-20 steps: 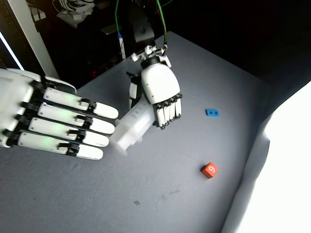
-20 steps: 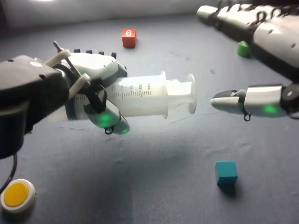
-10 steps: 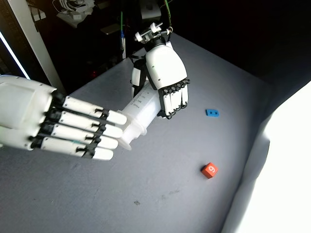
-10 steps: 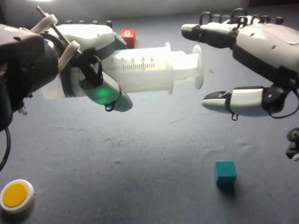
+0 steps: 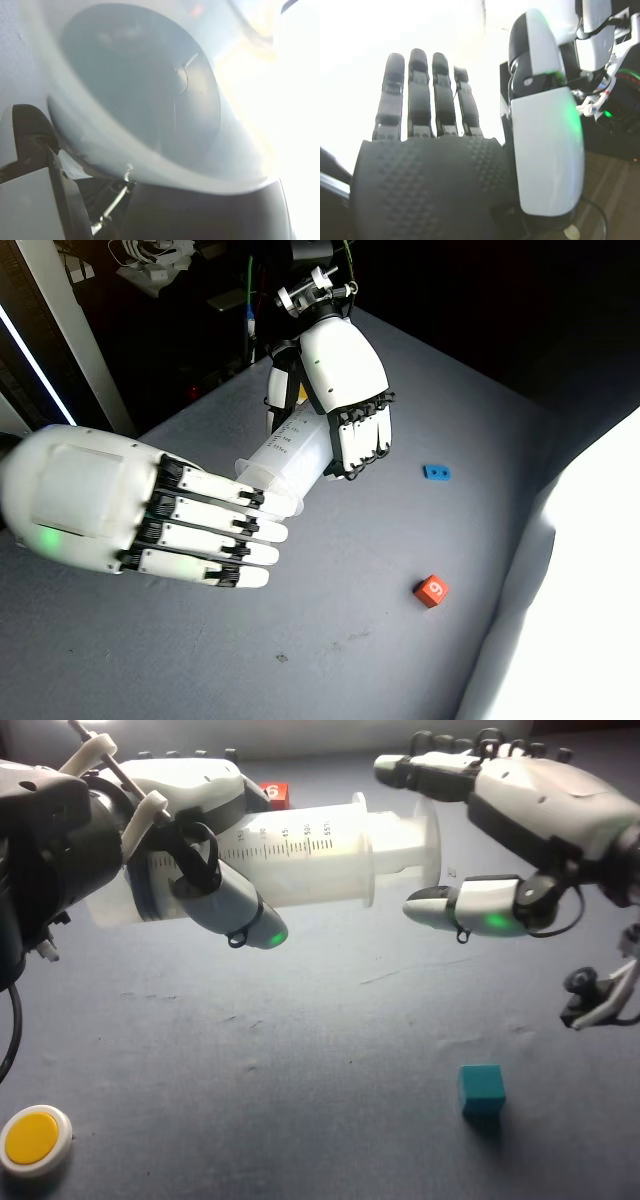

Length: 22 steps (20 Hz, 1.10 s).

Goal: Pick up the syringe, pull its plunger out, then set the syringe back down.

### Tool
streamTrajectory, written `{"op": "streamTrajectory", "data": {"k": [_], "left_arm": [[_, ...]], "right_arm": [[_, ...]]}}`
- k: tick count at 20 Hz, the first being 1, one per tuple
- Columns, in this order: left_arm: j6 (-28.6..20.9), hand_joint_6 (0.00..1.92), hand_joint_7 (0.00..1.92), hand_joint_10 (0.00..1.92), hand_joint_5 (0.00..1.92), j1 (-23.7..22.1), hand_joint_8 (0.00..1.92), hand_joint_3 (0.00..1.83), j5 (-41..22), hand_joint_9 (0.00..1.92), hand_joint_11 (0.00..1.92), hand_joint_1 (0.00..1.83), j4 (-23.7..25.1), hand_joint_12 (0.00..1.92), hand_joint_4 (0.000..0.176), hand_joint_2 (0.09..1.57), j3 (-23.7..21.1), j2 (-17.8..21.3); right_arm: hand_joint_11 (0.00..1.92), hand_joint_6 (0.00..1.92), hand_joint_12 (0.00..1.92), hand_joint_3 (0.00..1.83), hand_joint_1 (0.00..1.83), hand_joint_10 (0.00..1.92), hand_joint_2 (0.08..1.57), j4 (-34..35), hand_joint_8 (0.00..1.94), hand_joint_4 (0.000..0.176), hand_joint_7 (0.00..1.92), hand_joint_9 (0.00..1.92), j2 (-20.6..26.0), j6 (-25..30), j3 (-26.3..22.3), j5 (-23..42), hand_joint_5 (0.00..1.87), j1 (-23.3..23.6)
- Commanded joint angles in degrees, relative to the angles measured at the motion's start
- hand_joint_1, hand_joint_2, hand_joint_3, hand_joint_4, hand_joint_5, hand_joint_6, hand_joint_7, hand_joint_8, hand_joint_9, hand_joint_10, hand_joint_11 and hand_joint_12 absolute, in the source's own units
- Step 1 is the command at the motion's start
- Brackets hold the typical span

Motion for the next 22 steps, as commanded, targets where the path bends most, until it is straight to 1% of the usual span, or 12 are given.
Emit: {"op": "streamTrajectory", "data": {"k": [1, 5, 7, 8, 10, 11, 14, 15, 16, 17, 20, 22], "left_arm": [[-0.26, 1.32, 0.73, 1.42, 0.62, -1.00, 1.64, 0.00, -0.15, 0.61, 0.44, 1.17, 2.80, 1.62, 0.000, 1.29, 0.25, 0.23], [-0.26, 1.31, 0.74, 1.43, 0.62, -1.39, 1.63, 0.00, -0.62, 0.61, 0.42, 1.18, 2.74, 1.61, 0.000, 1.29, 0.13, 0.20], [-0.26, 1.31, 0.74, 1.43, 0.63, -1.56, 1.61, 0.00, -0.88, 0.60, 0.43, 1.18, 2.61, 1.61, 0.000, 1.28, 0.13, 0.21], [-0.12, 1.36, 0.74, 1.39, 0.62, -1.68, 1.59, 0.00, -0.89, 0.60, 0.42, 1.16, 2.61, 1.59, 0.000, 1.29, 0.16, 0.21], [0.14, 1.29, 0.72, 1.43, 0.65, -1.81, 1.65, 0.00, -0.92, 0.61, 0.43, 1.17, 2.61, 1.63, 0.000, 1.29, 0.15, 0.21], [0.15, 1.34, 0.73, 1.42, 0.62, -1.81, 1.62, 0.00, -0.96, 0.60, 0.41, 1.16, 2.61, 1.62, 0.000, 1.29, 0.12, 0.21], [0.16, 1.36, 0.73, 1.41, 0.60, -1.81, 1.64, 0.00, -1.15, 0.60, 0.43, 1.17, 2.61, 1.60, 0.000, 1.30, 0.06, 0.20], [0.19, 1.34, 0.69, 1.51, 0.60, -1.81, 1.72, 0.00, -1.21, 0.57, 0.41, 1.16, 2.61, 1.67, 0.000, 1.31, 0.10, 0.20], [0.22, 1.30, 0.69, 1.54, 0.63, -1.81, 1.71, 0.00, -1.21, 0.58, 0.41, 1.17, 2.61, 1.70, 0.000, 1.30, 0.17, 0.20], [0.23, 1.31, 0.71, 1.54, 0.63, -1.81, 1.68, 0.00, -1.21, 0.59, 0.42, 1.17, 2.61, 1.69, 0.000, 1.30, 0.24, 0.20], [0.34, 1.33, 0.72, 1.48, 0.62, -1.81, 1.66, 0.00, -1.21, 0.60, 0.44, 1.17, 2.61, 1.65, 0.000, 1.30, 0.31, 0.20], [0.34, 1.30, 0.70, 1.55, 0.63, -1.81, 1.69, 0.00, -1.21, 0.57, 0.42, 1.17, 2.61, 1.70, 0.000, 1.30, 0.31, 0.20]], "right_arm": [[0.00, 0.08, 0.65, 0.00, 1.14, 0.02, 1.01, -2.22, 0.02, 0.000, 0.32, 0.30, -0.41, 0.45, 0.81, 5.94, 0.28, 0.65], [0.00, 0.03, 0.51, 0.00, 1.09, 0.01, 1.03, -2.33, 0.00, 0.000, 0.26, 0.26, -2.70, 0.45, 2.22, 7.21, 0.20, 0.18], [0.00, 0.06, 0.66, 0.00, 1.17, 0.03, 1.02, -2.49, 0.03, 0.000, 0.33, 0.31, -3.36, 0.46, 2.81, 7.18, 0.29, 0.17], [0.00, 0.05, 0.68, 0.01, 1.16, 0.03, 1.04, -2.49, 0.03, 0.000, 0.33, 0.32, -3.55, 0.48, 3.06, 7.20, 0.26, 0.18], [0.00, 0.05, 0.81, 0.02, 1.14, 0.04, 1.08, -2.49, 0.03, 0.000, 0.37, 0.36, -3.67, 0.48, 3.32, 7.24, 0.28, 0.07], [0.00, 0.07, 1.01, 0.01, 1.14, 0.08, 1.10, -2.49, 0.06, 0.000, 0.46, 0.45, -3.72, 0.49, 3.39, 7.28, 0.35, 0.01], [0.02, 0.09, 1.21, 0.01, 1.10, 0.13, 1.17, -2.50, 0.08, 0.000, 0.62, 0.58, -3.96, 0.73, 3.59, 7.68, 0.56, -0.02], [0.15, 1.13, 1.31, 0.01, 1.11, 0.53, 1.27, -2.50, 1.26, 0.000, 0.66, 0.60, -4.09, 0.84, 3.73, 7.76, 0.63, -0.01], [0.28, 1.23, 1.37, 0.01, 1.28, 1.37, 1.25, -2.50, 1.42, 0.000, 0.70, 0.60, -4.22, 0.95, 3.91, 7.84, 0.73, -0.02], [0.34, 1.29, 1.39, 0.01, 1.31, 1.52, 1.25, -2.50, 1.44, 0.000, 0.72, 0.61, -4.36, 0.98, 4.07, 7.86, 0.73, -0.11], [0.38, 1.24, 1.41, 0.00, 1.33, 1.56, 1.24, -2.50, 1.42, 0.000, 0.75, 0.63, -4.45, 1.04, 4.28, 7.97, 0.75, -0.41], [0.40, 1.22, 1.42, 0.00, 1.33, 1.57, 1.24, -2.50, 1.41, 0.000, 0.74, 0.65, -4.42, 1.04, 4.33, 8.20, 0.76, -0.45]]}}
